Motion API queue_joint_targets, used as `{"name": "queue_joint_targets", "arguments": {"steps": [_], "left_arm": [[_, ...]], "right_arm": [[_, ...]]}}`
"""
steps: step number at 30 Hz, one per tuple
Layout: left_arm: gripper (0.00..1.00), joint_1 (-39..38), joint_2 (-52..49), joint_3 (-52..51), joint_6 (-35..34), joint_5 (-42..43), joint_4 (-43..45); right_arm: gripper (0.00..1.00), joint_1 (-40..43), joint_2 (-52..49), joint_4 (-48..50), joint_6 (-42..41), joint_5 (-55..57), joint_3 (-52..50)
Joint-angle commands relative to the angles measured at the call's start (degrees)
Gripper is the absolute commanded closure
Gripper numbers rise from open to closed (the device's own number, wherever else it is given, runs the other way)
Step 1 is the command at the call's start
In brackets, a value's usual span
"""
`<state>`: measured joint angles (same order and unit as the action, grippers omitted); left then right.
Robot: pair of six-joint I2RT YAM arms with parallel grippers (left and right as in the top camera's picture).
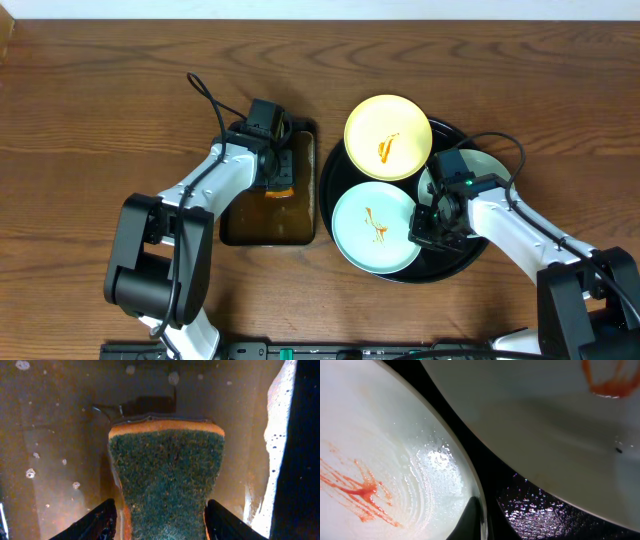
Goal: Clean dirty plates on tray and stack at the side
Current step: 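Lower the left gripper into the water and grasp the sponge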
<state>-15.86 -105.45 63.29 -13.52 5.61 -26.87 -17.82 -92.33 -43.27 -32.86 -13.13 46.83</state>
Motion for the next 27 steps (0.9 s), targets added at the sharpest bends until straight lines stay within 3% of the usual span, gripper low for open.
{"name": "queue_joint_targets", "arguments": {"steps": [1, 27], "left_arm": [[0.43, 0.02, 0.79, 0.94, -1.66, -1.09, 0.04], [0.43, -1.27, 2.69, 0.68, -1.6, -1.77, -1.07]], "right_arm": [[0.99, -0.7, -0.61, -0.2, 0.11, 0.83, -0.5], [0.99, -0.7, -0.61, -0.44, 0.13, 0.83, -0.5]]}}
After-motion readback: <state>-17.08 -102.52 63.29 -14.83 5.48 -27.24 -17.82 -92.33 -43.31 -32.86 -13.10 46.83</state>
